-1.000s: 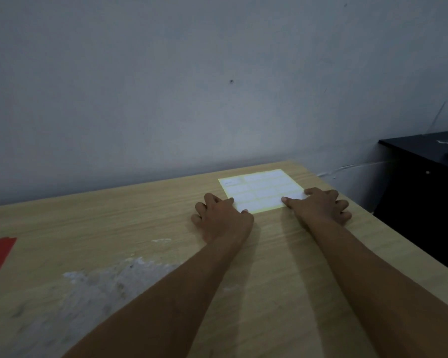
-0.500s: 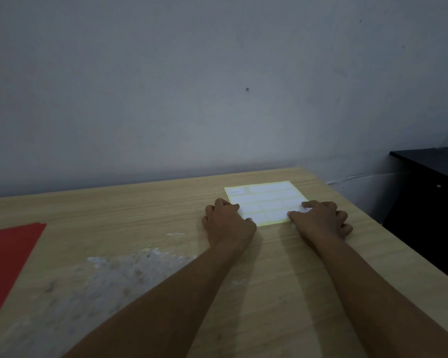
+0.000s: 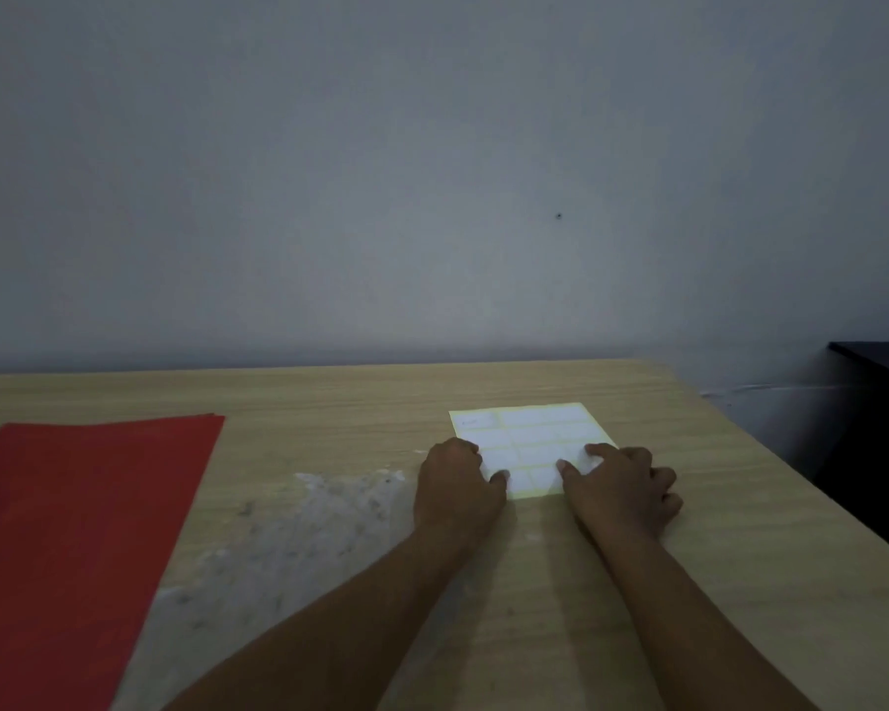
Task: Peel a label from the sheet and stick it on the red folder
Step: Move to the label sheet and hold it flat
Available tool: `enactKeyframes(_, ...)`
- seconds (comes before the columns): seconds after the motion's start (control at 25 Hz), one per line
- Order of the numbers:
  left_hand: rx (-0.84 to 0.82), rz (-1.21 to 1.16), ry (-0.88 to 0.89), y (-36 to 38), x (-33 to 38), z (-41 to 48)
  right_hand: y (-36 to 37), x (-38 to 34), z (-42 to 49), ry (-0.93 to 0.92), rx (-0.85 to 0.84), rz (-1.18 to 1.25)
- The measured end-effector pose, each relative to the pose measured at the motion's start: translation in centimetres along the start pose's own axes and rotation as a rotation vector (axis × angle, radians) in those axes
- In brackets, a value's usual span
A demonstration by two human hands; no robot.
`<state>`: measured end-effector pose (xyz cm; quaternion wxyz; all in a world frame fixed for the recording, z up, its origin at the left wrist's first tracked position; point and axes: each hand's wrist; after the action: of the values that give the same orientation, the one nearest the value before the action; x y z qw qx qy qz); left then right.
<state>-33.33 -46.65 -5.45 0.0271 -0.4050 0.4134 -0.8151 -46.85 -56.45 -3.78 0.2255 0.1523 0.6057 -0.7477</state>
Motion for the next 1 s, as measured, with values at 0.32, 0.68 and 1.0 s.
enactKeyframes(0.32, 0.011, 0.039, 0.017, -7.5, -6.4, -3.0, 0.3, -4.2, -8.0, -0.072, -0.046, -0.014)
enactKeyframes(0.68, 0.114, 0.086, 0.014, -14.2, -12.0, -5.6, 1.6, -8.9, -15.1, -0.127, -0.059, -0.024)
enactKeyframes(1.0, 0.091, 0.095, -0.017, -16.3, -13.8, -6.5, 1.9, -10.0, -17.5, -0.154, -0.073, -0.002)
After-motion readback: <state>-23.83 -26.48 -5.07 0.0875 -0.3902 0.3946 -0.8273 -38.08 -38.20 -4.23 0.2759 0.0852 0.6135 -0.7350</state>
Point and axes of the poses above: each hand's wrist, its own z-axis towards the middle knuckle, its own y-axis out of the palm, x = y × z, and after that the axes turned 4 degrees about x, right-handed
